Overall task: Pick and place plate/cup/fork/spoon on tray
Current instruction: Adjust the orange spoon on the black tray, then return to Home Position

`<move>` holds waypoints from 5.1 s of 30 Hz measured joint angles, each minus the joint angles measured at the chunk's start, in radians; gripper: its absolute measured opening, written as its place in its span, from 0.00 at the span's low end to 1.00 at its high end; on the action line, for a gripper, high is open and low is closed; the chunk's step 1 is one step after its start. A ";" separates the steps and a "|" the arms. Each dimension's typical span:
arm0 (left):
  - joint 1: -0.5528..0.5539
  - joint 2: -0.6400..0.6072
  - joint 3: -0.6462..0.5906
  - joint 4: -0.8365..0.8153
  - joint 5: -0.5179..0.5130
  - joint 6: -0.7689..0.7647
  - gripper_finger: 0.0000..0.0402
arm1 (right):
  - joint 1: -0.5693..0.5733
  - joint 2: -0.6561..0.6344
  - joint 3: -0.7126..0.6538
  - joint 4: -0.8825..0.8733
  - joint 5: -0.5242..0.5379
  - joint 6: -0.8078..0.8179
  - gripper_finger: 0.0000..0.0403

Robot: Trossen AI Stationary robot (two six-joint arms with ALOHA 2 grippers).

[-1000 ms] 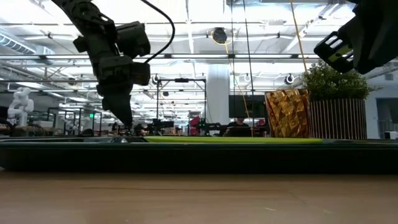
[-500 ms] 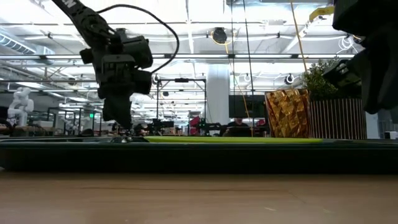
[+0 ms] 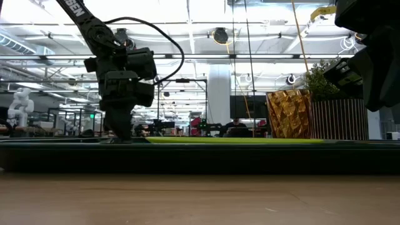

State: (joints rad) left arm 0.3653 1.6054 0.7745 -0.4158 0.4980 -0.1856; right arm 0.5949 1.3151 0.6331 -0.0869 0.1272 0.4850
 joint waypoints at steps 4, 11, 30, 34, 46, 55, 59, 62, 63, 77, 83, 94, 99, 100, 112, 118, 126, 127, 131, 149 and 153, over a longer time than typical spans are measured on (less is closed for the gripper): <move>0.000 -0.003 0.000 0.006 0.000 0.002 0.22 | 0.000 0.000 0.000 0.000 0.000 0.000 0.14; 0.000 -0.003 0.000 0.010 0.000 0.020 0.22 | 0.000 0.000 0.000 0.000 0.001 0.004 0.14; 0.000 -0.003 0.001 0.044 -0.001 0.034 0.22 | 0.000 0.000 0.000 0.000 0.002 0.012 0.14; 0.000 -0.003 0.001 0.048 -0.010 0.043 0.22 | 0.000 0.000 0.000 0.000 0.003 0.012 0.14; -0.006 -0.003 0.001 0.047 -0.071 0.044 0.22 | 0.000 0.000 0.000 0.000 0.003 0.019 0.14; -0.025 -0.003 0.001 0.073 -0.071 0.045 0.22 | 0.000 0.000 0.000 0.000 0.003 0.019 0.14; -0.034 -0.003 0.001 0.073 -0.071 0.045 0.22 | 0.000 0.000 0.000 0.000 0.003 0.019 0.14; -0.042 -0.003 0.001 0.073 -0.071 0.043 0.22 | 0.000 0.000 0.000 0.000 0.003 0.019 0.14; -0.045 -0.003 0.001 0.073 -0.071 0.041 0.22 | 0.000 0.000 0.000 0.000 0.003 0.019 0.14; -0.086 -0.003 0.001 0.073 -0.065 0.020 0.22 | 0.000 0.000 0.000 0.000 0.003 0.018 0.14; -0.093 -0.003 0.001 0.072 -0.053 0.019 0.22 | 0.000 0.000 0.000 0.000 0.003 0.016 0.14; -0.091 -0.003 0.001 0.080 -0.054 0.031 0.22 | 0.000 0.000 0.000 0.000 0.003 0.008 0.14; -0.080 -0.003 0.001 0.109 -0.054 0.034 0.22 | 0.000 0.000 0.000 0.000 0.007 0.003 0.14; -0.074 -0.003 0.001 0.117 -0.054 0.037 0.22 | 0.000 0.000 0.000 0.000 0.007 0.002 0.14; -0.023 -0.173 0.044 0.093 -0.167 0.220 0.22 | -0.017 -0.065 0.001 0.009 0.103 -0.057 0.14; -0.033 -0.366 0.043 0.130 -0.240 0.317 0.22 | -0.019 -0.256 0.001 0.010 0.242 -0.153 0.14; -0.025 -0.641 -0.115 0.311 -0.257 0.342 0.22 | -0.045 -0.524 0.002 -0.060 0.272 -0.295 0.14; -0.021 -0.676 -0.159 0.350 -0.256 0.332 0.22 | -0.056 -0.550 0.002 -0.091 0.273 -0.302 0.14; -0.014 -0.792 -0.343 0.517 -0.256 0.275 0.22 | -0.094 -0.643 -0.021 -0.180 0.296 -0.313 0.14; -0.013 -1.293 -0.658 0.458 -0.299 0.153 0.22 | -0.118 -1.237 -0.452 -0.003 0.288 -0.243 0.14; -0.013 -1.364 -0.713 0.465 -0.307 0.120 0.22 | -0.118 -1.315 -0.471 -0.049 0.288 -0.236 0.14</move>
State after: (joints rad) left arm 0.3523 0.2413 0.0614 0.0491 0.1910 -0.0657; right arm 0.4770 -0.0002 0.1620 -0.1354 0.4149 0.2493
